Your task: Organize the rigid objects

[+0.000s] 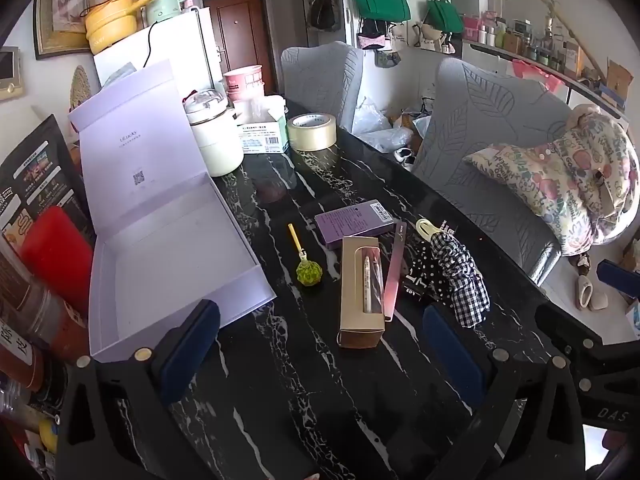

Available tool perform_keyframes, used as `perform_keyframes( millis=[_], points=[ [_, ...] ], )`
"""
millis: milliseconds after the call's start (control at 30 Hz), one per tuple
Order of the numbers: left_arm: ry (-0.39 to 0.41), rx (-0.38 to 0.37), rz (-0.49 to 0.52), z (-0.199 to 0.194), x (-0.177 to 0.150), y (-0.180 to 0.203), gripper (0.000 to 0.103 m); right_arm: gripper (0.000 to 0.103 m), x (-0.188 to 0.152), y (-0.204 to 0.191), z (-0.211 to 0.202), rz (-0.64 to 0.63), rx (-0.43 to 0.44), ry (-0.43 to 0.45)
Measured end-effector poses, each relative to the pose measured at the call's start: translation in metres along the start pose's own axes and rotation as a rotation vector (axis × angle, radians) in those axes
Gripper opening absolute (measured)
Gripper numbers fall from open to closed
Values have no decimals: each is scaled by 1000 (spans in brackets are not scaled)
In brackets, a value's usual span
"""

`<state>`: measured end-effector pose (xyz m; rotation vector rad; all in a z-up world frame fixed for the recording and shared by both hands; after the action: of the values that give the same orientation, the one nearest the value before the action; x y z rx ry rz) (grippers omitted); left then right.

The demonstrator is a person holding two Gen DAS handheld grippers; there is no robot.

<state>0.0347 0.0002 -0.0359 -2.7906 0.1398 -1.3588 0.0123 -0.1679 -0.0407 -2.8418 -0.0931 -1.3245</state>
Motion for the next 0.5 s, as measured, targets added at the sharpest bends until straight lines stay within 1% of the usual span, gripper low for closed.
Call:
perform_keyframes(
  millis=[67,100,167,267,500],
  points=[
    [3,9,2,0,0,-1,103,103,-1,0,0,-11,-10,-9],
    [20,12,5,-5,0,1,103,103,-1,0,0,-12,-11,-10],
    [0,11,0,-5,1,0,103,103,-1,0,-1,-10,-10,-9],
    [-6,2,4,-3,2,-2,103,103,-1,0,0,-9,-11,-8],
    [5,-5,14,-7,-2,-2,103,103,4,2,1,-3,-16,-5]
  ],
)
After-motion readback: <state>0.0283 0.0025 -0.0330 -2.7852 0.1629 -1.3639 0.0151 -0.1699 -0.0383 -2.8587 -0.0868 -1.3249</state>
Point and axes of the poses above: each gripper's, at about its wrist camera, not at the fingertips, and z roughly the way its jaws point, y to its right, x to its top, the point moved 5 cm from there along z, roughly the way its jaws point, and after that the axes turned 8 degrees about y, right-handed, at the moved point
